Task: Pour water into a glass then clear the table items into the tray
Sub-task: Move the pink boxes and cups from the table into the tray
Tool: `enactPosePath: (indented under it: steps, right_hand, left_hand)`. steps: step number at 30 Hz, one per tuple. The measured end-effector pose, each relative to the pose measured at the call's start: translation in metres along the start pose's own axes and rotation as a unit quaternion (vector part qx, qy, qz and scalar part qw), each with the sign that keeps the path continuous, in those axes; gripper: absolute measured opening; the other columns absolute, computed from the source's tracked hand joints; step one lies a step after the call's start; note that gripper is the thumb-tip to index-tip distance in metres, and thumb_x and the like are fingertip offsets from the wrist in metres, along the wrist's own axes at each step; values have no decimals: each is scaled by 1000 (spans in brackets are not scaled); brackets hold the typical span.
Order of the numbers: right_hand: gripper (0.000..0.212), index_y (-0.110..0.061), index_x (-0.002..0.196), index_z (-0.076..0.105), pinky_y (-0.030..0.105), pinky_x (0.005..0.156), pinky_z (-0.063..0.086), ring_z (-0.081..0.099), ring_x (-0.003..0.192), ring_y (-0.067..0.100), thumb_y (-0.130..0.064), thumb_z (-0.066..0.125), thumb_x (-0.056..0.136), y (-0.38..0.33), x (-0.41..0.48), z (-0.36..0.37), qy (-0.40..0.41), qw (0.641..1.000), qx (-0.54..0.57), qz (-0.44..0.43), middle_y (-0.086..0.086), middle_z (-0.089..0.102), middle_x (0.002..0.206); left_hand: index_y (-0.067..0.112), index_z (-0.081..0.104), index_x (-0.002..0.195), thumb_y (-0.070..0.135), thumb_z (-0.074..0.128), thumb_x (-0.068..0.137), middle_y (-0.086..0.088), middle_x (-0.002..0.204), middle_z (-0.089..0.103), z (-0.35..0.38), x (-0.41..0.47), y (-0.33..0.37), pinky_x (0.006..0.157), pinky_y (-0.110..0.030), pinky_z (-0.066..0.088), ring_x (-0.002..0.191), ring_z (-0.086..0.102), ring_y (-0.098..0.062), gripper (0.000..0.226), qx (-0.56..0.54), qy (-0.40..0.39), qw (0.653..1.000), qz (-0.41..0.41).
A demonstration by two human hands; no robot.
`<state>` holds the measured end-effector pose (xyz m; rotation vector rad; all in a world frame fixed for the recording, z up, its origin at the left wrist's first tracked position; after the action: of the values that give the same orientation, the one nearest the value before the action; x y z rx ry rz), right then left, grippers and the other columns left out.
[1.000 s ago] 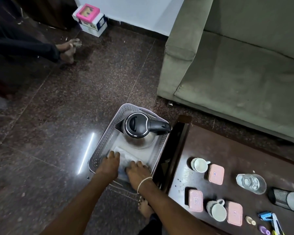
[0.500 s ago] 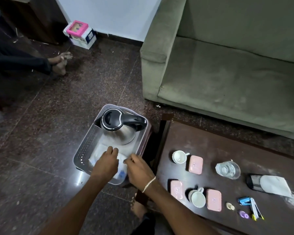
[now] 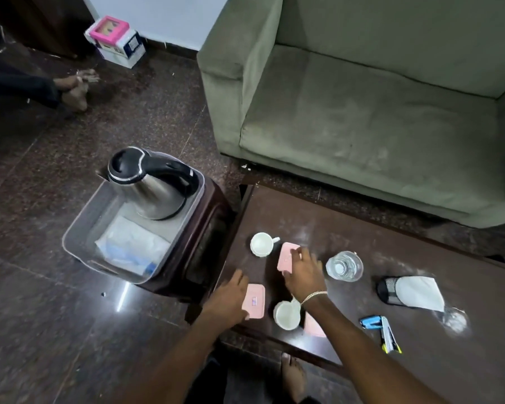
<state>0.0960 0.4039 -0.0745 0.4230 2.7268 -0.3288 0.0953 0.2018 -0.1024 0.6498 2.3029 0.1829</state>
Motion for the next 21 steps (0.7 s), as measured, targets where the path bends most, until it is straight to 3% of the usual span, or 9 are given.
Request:
enactPosePath:
  steps: [3, 6, 12, 17, 21]
  right_hand:
    - [96, -11, 151, 33, 45, 103, 37, 41, 133, 32, -46, 78, 74, 17, 19, 23, -47, 998, -36, -7, 9, 42, 148]
    - [114, -8, 157, 18, 49, 112, 31, 22, 150, 30, -47, 82, 71, 21, 34, 43, -73, 996, -48, -26, 9, 25, 162]
    - [102, -6, 158, 12, 51, 109, 32, 24, 149, 28, -31, 74, 81, 22, 47, 58, -81, 993, -76, -38, 8, 27, 161]
    - [99, -9, 157, 20, 49, 109, 34, 39, 138, 25, -40, 73, 79, 26, 37, 50, -59, 998, -30, -20, 5, 38, 152]
    - [104, -10, 157, 23, 51, 110, 34, 45, 131, 24, -51, 73, 75, 11, 10, 37, -51, 999, -7, -5, 3, 43, 145]
  left_hand:
    - [17, 15, 159, 33, 91, 69, 0, 164, 15, 34, 13, 5, 106, -48, 50, 129, 54, -39, 119, -1, -16, 1000, -17]
    - [21, 13, 160, 26, 91, 69, 6, 163, 13, 60, 21, 7, 104, -50, 51, 128, 54, -37, 120, -16, -20, 999, -25]
    - [19, 14, 161, 11, 77, 81, 4, 163, 18, 72, 27, 13, 104, -44, 50, 123, 56, -33, 102, -24, 18, 999, -30]
    - [23, 21, 158, 2, 67, 80, 7, 160, 21, 52, 22, 4, 99, -44, 53, 120, 59, -33, 93, -54, 58, 997, -15]
    - [25, 22, 158, 9, 74, 75, 10, 160, 21, 13, 0, -14, 101, -42, 51, 122, 58, -29, 98, -79, 88, 993, 11]
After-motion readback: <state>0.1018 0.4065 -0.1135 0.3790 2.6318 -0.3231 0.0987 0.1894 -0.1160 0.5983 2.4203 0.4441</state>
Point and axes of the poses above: each hand's wrist, its own x-axis towards the middle knuckle, its own z-axis out of the palm, y = z × x, the point moved 7 cm from there along x, towards the middle knuckle
